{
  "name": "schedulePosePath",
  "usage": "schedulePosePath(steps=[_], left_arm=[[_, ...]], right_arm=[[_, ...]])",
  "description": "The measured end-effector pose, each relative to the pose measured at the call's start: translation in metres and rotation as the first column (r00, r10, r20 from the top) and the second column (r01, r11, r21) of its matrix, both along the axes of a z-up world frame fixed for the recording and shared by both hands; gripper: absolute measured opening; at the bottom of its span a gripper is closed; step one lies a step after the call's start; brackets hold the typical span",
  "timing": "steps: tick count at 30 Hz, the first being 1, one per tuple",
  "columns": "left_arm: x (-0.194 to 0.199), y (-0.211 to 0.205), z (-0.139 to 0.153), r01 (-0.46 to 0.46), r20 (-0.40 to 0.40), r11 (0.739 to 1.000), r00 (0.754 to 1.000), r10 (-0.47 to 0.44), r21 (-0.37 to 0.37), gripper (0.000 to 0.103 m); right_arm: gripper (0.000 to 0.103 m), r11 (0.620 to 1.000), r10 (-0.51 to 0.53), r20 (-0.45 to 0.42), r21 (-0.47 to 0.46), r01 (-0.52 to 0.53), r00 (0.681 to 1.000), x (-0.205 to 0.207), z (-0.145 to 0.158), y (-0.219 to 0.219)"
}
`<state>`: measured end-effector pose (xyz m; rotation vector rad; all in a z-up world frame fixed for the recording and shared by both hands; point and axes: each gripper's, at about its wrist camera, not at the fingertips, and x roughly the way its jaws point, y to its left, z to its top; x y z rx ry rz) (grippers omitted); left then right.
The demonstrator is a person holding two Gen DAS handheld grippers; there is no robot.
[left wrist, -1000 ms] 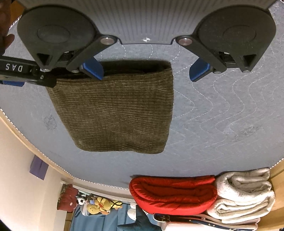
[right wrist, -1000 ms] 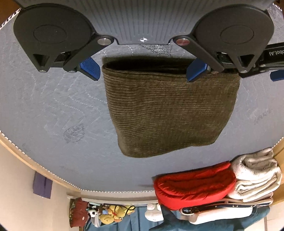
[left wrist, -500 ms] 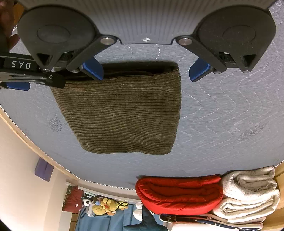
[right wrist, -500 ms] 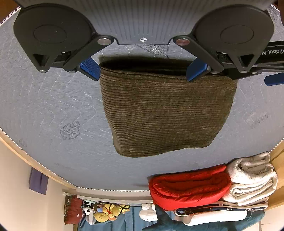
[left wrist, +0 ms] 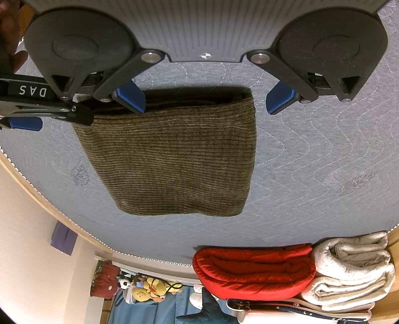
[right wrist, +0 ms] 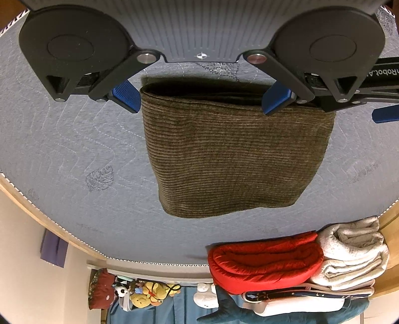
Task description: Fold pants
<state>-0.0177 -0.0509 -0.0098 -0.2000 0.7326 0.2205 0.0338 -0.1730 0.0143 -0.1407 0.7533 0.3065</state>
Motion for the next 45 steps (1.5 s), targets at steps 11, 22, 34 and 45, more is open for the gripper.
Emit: schedulePosePath(steps=[11, 22, 34, 45], left_arm=[[0.0000, 0.0002, -0.0014, 0.001, 0.001, 1.000, 1.000, -0.001, -0.001, 0.103], [0.0004, -0.0007, -0.0017, 0.001, 0.004, 1.000, 1.000, -0.001, 0.002, 0.103], [0.0017, -0.0003, -0.0015, 0.005, 0.008, 1.000, 1.000, -0.005, 0.006, 0.103], [0.0014, -0.0012, -0.0018, 0.004, 0.008, 1.000, 1.000, -0.004, 0.006, 0.103]], right_arm=[[0.102, 1.000, 0.000, 0.004, -0.010, 0.000, 1.000, -0.0006, -0.0010, 0.0017], [0.102, 1.000, -0.002, 0.003, -0.010, 0.002, 1.000, -0.0005, -0.0009, 0.0024], [0.102, 1.000, -0.002, 0.003, -0.009, 0.002, 1.000, -0.0009, -0.0009, 0.0030], [0.102, 1.000, -0.003, 0.002, -0.009, 0.003, 1.000, -0.0009, -0.0008, 0.0032]])
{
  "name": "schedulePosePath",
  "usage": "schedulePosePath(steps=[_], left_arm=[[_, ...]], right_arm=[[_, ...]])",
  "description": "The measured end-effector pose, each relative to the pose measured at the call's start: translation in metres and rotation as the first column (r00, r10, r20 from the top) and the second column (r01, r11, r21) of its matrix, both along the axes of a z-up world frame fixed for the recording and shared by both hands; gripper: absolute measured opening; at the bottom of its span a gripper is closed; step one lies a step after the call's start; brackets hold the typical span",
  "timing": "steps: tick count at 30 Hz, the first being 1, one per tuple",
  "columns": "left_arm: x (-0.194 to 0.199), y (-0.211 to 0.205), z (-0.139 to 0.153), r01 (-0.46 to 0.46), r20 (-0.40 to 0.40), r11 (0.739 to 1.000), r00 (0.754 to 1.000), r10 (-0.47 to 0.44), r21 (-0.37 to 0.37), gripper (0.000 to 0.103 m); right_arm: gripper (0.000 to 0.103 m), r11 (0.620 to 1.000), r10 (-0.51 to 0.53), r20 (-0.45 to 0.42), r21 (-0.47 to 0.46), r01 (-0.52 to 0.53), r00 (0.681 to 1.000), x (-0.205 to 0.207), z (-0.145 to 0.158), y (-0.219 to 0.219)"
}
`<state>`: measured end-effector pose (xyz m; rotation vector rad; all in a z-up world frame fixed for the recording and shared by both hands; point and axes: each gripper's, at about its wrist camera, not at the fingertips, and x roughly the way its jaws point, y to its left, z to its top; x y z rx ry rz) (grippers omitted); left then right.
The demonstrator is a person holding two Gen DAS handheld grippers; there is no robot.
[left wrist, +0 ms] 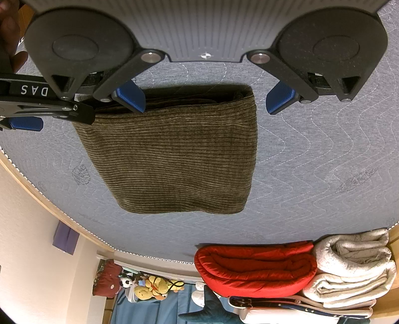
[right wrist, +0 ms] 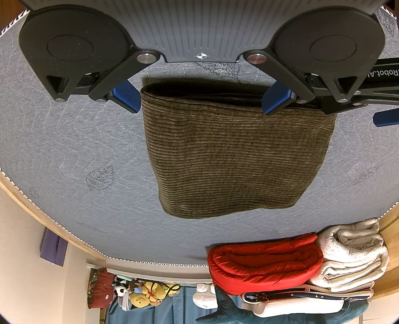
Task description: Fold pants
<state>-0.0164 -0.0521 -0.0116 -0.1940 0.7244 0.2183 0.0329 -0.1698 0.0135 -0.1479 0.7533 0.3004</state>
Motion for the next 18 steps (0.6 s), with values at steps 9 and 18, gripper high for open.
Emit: schedulePosePath(steps=[9, 18], left_arm=[[0.0006, 0.0021, 0.0016, 0.007, 0.000, 1.000, 1.000, -0.007, 0.000, 0.103], [0.0009, 0.0028, 0.0017, 0.009, -0.001, 1.000, 1.000, -0.009, 0.000, 0.103]], right_arm=[[0.102, 1.000, 0.000, 0.001, 0.000, 0.000, 1.000, 0.0001, 0.0001, -0.0002], [0.102, 1.000, 0.001, -0.001, 0.000, -0.001, 1.000, 0.0005, -0.0002, -0.0006]])
